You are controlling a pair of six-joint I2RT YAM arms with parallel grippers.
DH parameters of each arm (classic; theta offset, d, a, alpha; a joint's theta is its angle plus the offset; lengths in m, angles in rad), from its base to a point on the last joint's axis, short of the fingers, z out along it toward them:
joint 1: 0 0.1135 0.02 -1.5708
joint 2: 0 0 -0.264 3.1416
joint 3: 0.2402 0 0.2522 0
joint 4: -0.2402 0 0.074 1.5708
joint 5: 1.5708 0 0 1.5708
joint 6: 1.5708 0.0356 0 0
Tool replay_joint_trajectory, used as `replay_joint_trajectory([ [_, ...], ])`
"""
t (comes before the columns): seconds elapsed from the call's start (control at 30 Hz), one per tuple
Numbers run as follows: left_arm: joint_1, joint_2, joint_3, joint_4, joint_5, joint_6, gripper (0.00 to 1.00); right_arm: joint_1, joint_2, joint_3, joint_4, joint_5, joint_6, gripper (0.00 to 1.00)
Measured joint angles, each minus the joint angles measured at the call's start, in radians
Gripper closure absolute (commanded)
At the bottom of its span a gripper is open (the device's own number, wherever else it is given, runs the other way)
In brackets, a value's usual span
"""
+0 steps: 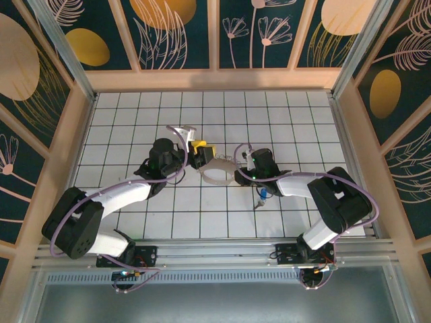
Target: Put the keys on the keyring
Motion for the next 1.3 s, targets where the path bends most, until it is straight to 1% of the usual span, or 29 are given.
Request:
replay_joint_trajectory([
  [0.23,0.000,0.009,0.008,0.002,0.003,0.000,0.44,0.000,0.006,0.001,0.007,-0.015,-0.003,0.71],
  [0.33,0.000,0.010,0.009,0.004,0.003,0.000,0.44,0.000,0.025,0.006,0.011,-0.019,-0.003,0.71],
  [0.67,0.000,0.011,0.009,0.005,0.003,0.000,0.44,0.000,0.032,0.008,0.018,-0.018,-0.003,0.80],
  [0.9,0.000,0.011,0.009,0.006,0.006,0.000,0.44,0.001,0.032,0.008,0.018,-0.018,-0.008,1.00],
  [1.07,0.000,0.011,0.009,0.007,0.018,0.000,0.44,0.001,0.032,0.008,0.018,-0.023,-0.006,1.00],
  [1.1,0.000,0.011,0.009,0.007,0.018,0.000,0.44,0.001,0.032,0.008,0.018,-0.024,-0.006,0.95],
  [1.13,0.000,0.011,0.009,0.007,0.018,0.000,0.44,0.001,0.032,0.008,0.018,-0.026,-0.006,0.86],
  [1.17,0.000,0.011,0.009,0.008,0.018,0.000,0.44,0.001,0.032,0.008,0.018,-0.026,-0.003,0.80],
  [1.3,0.000,0.011,0.009,0.008,0.018,0.000,0.44,0.001,0.032,0.011,0.020,-0.026,-0.007,0.78],
])
